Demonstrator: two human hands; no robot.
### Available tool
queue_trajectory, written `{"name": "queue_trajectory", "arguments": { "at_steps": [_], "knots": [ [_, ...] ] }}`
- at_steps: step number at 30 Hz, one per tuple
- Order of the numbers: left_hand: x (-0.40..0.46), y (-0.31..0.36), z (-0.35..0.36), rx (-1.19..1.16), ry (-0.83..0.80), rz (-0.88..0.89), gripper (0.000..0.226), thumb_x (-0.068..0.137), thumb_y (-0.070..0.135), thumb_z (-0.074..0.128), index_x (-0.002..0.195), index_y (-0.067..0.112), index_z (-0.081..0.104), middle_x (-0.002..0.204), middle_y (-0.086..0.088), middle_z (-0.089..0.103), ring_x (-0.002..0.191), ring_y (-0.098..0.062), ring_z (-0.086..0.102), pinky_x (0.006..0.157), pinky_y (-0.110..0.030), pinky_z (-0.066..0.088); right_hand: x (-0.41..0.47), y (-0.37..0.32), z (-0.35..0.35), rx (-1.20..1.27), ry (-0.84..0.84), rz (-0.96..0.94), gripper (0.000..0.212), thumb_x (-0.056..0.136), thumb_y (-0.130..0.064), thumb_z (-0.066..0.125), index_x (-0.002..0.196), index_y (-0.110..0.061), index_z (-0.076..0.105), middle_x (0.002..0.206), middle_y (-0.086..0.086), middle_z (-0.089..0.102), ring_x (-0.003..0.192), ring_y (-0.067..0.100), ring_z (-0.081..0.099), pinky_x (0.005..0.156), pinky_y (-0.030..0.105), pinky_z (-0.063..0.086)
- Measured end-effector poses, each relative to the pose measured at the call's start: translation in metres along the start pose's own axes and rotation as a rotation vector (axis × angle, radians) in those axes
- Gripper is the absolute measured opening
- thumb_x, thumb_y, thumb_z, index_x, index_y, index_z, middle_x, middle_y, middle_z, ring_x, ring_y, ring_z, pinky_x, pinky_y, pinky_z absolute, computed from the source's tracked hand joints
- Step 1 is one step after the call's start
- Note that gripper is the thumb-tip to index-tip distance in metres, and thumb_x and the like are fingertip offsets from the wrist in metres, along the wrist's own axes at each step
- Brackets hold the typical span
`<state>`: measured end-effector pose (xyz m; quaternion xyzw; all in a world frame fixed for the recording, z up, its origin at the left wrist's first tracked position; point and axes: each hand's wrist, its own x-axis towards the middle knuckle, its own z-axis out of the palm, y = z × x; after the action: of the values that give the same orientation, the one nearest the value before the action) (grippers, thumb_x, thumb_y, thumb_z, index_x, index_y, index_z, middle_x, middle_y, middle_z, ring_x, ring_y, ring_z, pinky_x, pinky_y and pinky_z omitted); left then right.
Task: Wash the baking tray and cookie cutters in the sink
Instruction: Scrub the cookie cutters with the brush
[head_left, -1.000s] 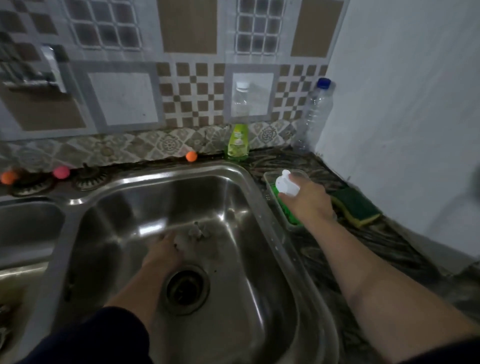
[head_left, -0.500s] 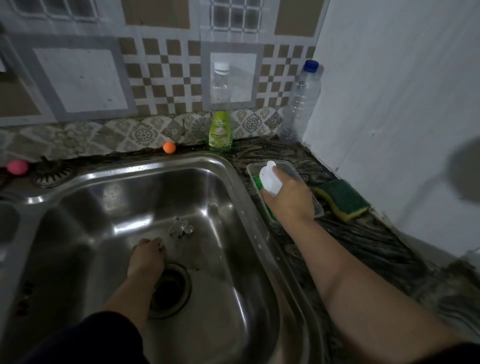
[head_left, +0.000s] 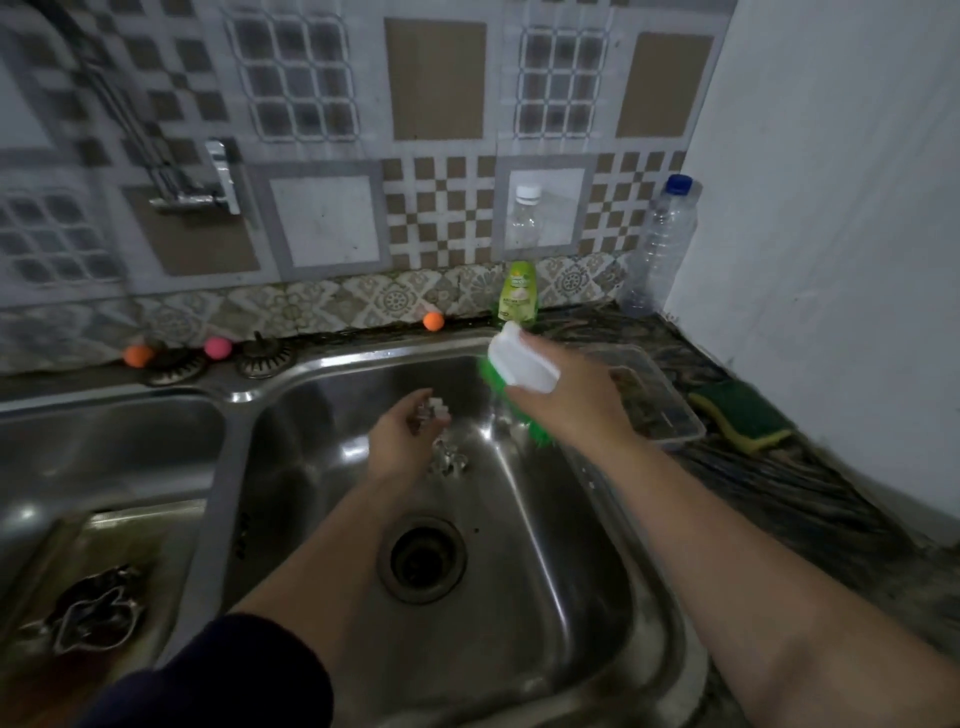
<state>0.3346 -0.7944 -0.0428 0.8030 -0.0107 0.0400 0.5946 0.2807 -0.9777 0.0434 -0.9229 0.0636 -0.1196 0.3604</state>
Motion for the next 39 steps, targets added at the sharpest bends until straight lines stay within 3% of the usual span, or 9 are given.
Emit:
{"name": "queue_trajectory", "arguments": {
  "at_steps": [2,7,11,14,20,24,30,35,39],
  "knots": [
    [-0.005,0.002,-0.007,-0.056,-0.024,-0.017,0.039,0.090,0.010,0.063,0.128,0.012,0.057,0.110,-0.008,0.069,0.093,-0.017,0.065,0.085,-0.023,0.054,-0.016,-0.013,0.028,0.029,-0.096,-0.047,0.064,0.078,-0.036,0.072,0.137,-0.038,0.049,0.133,-0.006,0.057,0.119,0.014,0.055,0.097,0.027,0.045],
    [-0.027,-0.002,-0.027,-0.178,-0.146,-0.081,0.026,0.099,0.006,0.046,0.122,0.009,0.056,0.077,0.001,0.060,0.060,0.000,0.057,0.058,-0.011,0.048,-0.026,-0.035,0.076,0.091,-0.074,-0.001,0.063,0.079,-0.036,0.071,0.137,-0.041,0.048,0.132,-0.005,0.059,0.120,0.013,0.054,0.093,0.017,0.039],
    [-0.026,-0.011,-0.056,-0.360,-0.082,-0.256,0.025,0.100,0.012,0.045,0.119,0.003,0.059,0.102,-0.016,0.065,0.096,-0.024,0.062,0.084,-0.033,0.052,-0.044,-0.046,0.099,0.121,-0.139,0.039,0.063,0.079,-0.040,0.069,0.137,-0.045,0.046,0.132,-0.008,0.059,0.119,0.012,0.055,0.096,0.021,0.042],
    [-0.017,-0.023,-0.077,-0.523,0.011,-0.365,0.029,0.099,0.014,0.048,0.125,0.004,0.055,0.112,-0.017,0.062,0.100,-0.025,0.060,0.086,-0.035,0.050,-0.064,-0.052,0.115,0.037,-0.167,-0.004,0.069,0.070,-0.059,0.059,0.134,-0.061,0.032,0.124,-0.011,0.062,0.114,0.011,0.058,0.096,0.030,0.047],
    [-0.028,-0.030,-0.089,-0.608,-0.239,-0.407,0.031,0.103,0.017,0.039,0.127,0.009,0.056,0.120,-0.014,0.064,0.110,-0.023,0.061,0.090,-0.029,0.054,-0.055,-0.070,0.117,0.009,-0.154,-0.009,0.071,0.068,-0.059,0.058,0.129,-0.068,0.024,0.127,-0.010,0.062,0.114,0.010,0.059,0.098,0.032,0.047],
    [-0.022,-0.033,-0.102,-0.664,-0.155,-0.442,0.030,0.101,0.014,0.043,0.127,0.001,0.053,0.102,-0.012,0.066,0.090,-0.021,0.063,0.081,-0.030,0.055,-0.070,-0.073,0.115,-0.031,-0.229,-0.020,0.063,0.081,-0.038,0.068,0.140,-0.040,0.044,0.131,-0.004,0.058,0.116,0.014,0.055,0.096,0.024,0.043],
    [-0.018,-0.033,-0.105,-0.770,0.125,-0.504,0.031,0.101,0.016,0.043,0.131,0.006,0.044,0.103,-0.013,0.055,0.089,-0.022,0.056,0.082,-0.037,0.049,-0.088,-0.079,0.118,0.067,-0.115,-0.029,0.063,0.082,-0.036,0.068,0.139,-0.041,0.044,0.124,-0.002,0.058,0.115,0.016,0.054,0.096,0.030,0.046],
    [-0.024,-0.023,-0.099,-0.825,-0.025,-0.592,0.033,0.101,0.019,0.045,0.124,-0.002,0.053,0.114,-0.024,0.062,0.092,-0.028,0.062,0.078,-0.036,0.053,-0.079,-0.100,0.122,0.135,-0.039,0.039,0.060,0.083,-0.036,0.067,0.139,-0.040,0.045,0.131,0.000,0.057,0.118,0.018,0.054,0.098,0.031,0.045],
    [-0.022,-0.024,-0.119,-0.644,0.063,-0.521,0.033,0.091,0.026,0.063,0.114,0.002,0.061,0.105,-0.017,0.068,0.096,-0.027,0.065,0.088,-0.039,0.054,-0.078,-0.109,0.130,0.127,-0.105,0.042,0.060,0.082,-0.035,0.068,0.138,-0.040,0.047,0.131,-0.003,0.058,0.117,0.017,0.055,0.096,0.028,0.045]
  ]
}}
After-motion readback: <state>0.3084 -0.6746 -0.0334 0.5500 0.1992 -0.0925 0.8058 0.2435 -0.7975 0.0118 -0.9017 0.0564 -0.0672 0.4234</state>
